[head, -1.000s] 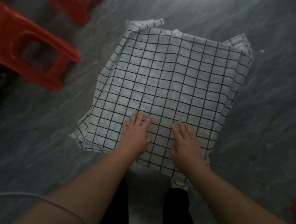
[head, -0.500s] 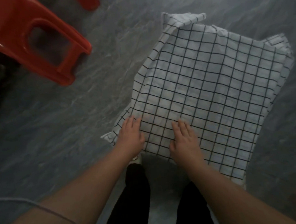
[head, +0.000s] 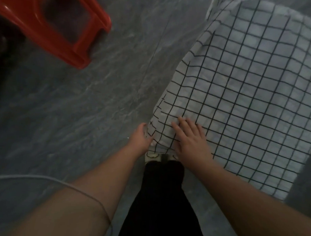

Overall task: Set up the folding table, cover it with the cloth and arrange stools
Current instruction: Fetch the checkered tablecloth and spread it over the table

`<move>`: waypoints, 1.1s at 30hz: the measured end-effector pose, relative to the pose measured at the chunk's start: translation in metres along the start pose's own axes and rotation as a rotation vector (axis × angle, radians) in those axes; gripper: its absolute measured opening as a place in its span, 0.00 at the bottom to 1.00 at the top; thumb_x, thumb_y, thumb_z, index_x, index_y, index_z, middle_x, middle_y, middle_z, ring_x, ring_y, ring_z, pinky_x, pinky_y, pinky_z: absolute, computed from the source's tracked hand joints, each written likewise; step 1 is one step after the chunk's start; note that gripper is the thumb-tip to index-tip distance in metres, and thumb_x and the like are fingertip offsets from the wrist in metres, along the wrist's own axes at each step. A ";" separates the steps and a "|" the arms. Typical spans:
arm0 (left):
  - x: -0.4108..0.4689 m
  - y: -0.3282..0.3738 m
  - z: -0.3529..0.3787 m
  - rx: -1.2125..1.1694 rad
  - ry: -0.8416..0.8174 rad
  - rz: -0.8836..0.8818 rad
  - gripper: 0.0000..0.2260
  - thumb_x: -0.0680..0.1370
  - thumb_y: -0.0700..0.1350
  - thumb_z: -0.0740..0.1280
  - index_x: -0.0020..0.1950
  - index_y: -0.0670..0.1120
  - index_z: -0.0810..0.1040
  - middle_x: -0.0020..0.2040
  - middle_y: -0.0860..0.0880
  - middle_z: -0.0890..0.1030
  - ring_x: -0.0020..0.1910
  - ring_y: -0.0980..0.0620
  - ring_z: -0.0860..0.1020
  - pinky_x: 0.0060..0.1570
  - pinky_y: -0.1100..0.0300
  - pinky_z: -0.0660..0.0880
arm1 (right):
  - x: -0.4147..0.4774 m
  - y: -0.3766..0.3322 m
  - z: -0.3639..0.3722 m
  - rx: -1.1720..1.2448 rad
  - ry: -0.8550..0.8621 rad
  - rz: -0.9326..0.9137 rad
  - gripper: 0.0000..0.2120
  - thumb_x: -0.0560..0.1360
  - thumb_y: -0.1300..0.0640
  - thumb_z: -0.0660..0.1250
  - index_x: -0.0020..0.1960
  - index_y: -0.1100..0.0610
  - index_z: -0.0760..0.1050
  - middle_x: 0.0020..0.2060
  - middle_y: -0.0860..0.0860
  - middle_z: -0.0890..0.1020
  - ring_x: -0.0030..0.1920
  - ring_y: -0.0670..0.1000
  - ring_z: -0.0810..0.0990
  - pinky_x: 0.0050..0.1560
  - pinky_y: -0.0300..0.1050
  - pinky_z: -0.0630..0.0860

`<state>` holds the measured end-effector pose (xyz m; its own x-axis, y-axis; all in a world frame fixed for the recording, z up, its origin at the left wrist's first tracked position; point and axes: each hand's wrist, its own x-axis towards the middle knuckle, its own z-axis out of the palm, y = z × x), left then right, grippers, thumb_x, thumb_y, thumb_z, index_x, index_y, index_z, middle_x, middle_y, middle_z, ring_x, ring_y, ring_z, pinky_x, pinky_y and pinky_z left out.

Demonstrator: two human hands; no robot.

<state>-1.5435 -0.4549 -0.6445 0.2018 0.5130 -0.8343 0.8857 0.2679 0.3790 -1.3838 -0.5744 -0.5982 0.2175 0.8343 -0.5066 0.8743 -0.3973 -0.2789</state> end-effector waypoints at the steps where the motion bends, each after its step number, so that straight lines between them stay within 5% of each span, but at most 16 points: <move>1: 0.004 -0.004 0.001 -0.078 0.012 -0.040 0.24 0.81 0.47 0.67 0.75 0.46 0.65 0.62 0.44 0.75 0.57 0.45 0.76 0.55 0.55 0.73 | 0.000 0.002 0.003 -0.008 0.008 -0.002 0.29 0.81 0.46 0.53 0.81 0.46 0.51 0.81 0.49 0.52 0.81 0.52 0.45 0.79 0.58 0.46; 7: 0.026 -0.031 0.007 -0.156 0.155 -0.081 0.11 0.83 0.42 0.62 0.64 0.43 0.76 0.59 0.42 0.79 0.53 0.45 0.77 0.48 0.57 0.70 | -0.002 0.007 0.016 -0.044 0.075 -0.013 0.29 0.82 0.47 0.56 0.81 0.46 0.51 0.81 0.49 0.53 0.81 0.52 0.44 0.79 0.58 0.45; 10: 0.022 -0.043 0.005 -0.192 0.237 -0.025 0.05 0.83 0.44 0.62 0.54 0.47 0.77 0.49 0.47 0.80 0.48 0.47 0.78 0.47 0.56 0.72 | -0.001 0.006 0.020 -0.023 0.077 -0.001 0.29 0.82 0.48 0.57 0.81 0.47 0.52 0.81 0.50 0.52 0.81 0.52 0.43 0.79 0.59 0.45; 15: 0.010 -0.071 -0.010 -0.363 0.358 -0.077 0.08 0.79 0.48 0.70 0.42 0.48 0.77 0.38 0.50 0.79 0.38 0.52 0.76 0.43 0.56 0.73 | -0.001 0.003 0.021 -0.067 0.063 0.016 0.30 0.82 0.48 0.55 0.81 0.48 0.50 0.81 0.50 0.49 0.80 0.51 0.39 0.79 0.58 0.41; 18: 0.000 -0.075 -0.016 -0.194 0.345 -0.074 0.07 0.79 0.47 0.69 0.54 0.45 0.78 0.50 0.46 0.79 0.51 0.47 0.78 0.53 0.54 0.74 | -0.001 0.002 0.020 -0.072 0.057 0.022 0.30 0.82 0.48 0.55 0.81 0.48 0.49 0.81 0.50 0.48 0.80 0.50 0.38 0.79 0.57 0.39; 21: -0.007 -0.062 -0.020 0.179 0.498 0.364 0.20 0.75 0.37 0.65 0.68 0.41 0.74 0.64 0.40 0.75 0.64 0.41 0.72 0.66 0.49 0.67 | -0.001 -0.001 0.020 -0.064 0.058 0.038 0.31 0.82 0.48 0.56 0.81 0.48 0.49 0.81 0.50 0.48 0.80 0.50 0.38 0.79 0.57 0.39; 23: -0.010 -0.044 -0.013 0.284 0.237 0.584 0.33 0.70 0.34 0.64 0.76 0.44 0.67 0.74 0.44 0.69 0.74 0.45 0.64 0.76 0.52 0.59 | 0.000 -0.003 0.021 -0.061 0.066 0.046 0.31 0.81 0.48 0.57 0.81 0.48 0.49 0.81 0.50 0.48 0.80 0.50 0.39 0.79 0.57 0.39; 26: -0.006 -0.030 0.005 0.424 -0.127 0.488 0.41 0.73 0.37 0.67 0.82 0.52 0.51 0.81 0.51 0.56 0.79 0.52 0.54 0.76 0.60 0.48 | 0.000 -0.002 0.025 -0.053 0.090 0.045 0.32 0.80 0.49 0.57 0.81 0.49 0.50 0.81 0.50 0.50 0.80 0.50 0.40 0.79 0.59 0.41; 30: 0.016 -0.023 0.026 0.509 -0.125 0.416 0.29 0.77 0.46 0.66 0.77 0.60 0.63 0.70 0.47 0.75 0.68 0.43 0.73 0.66 0.50 0.71 | 0.001 0.003 0.029 -0.037 0.109 0.031 0.33 0.79 0.50 0.60 0.81 0.49 0.52 0.81 0.50 0.50 0.81 0.50 0.41 0.79 0.58 0.41; 33: 0.029 -0.023 0.039 0.508 -0.188 0.323 0.26 0.79 0.46 0.64 0.73 0.68 0.66 0.68 0.50 0.78 0.63 0.45 0.77 0.61 0.53 0.75 | 0.002 0.003 0.027 -0.003 0.118 0.027 0.33 0.78 0.51 0.61 0.80 0.47 0.53 0.81 0.49 0.52 0.80 0.49 0.41 0.79 0.56 0.41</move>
<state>-1.5414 -0.4783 -0.6934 0.5211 0.3387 -0.7835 0.8467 -0.3210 0.4243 -1.3920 -0.5843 -0.6222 0.2901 0.8629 -0.4139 0.8690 -0.4186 -0.2637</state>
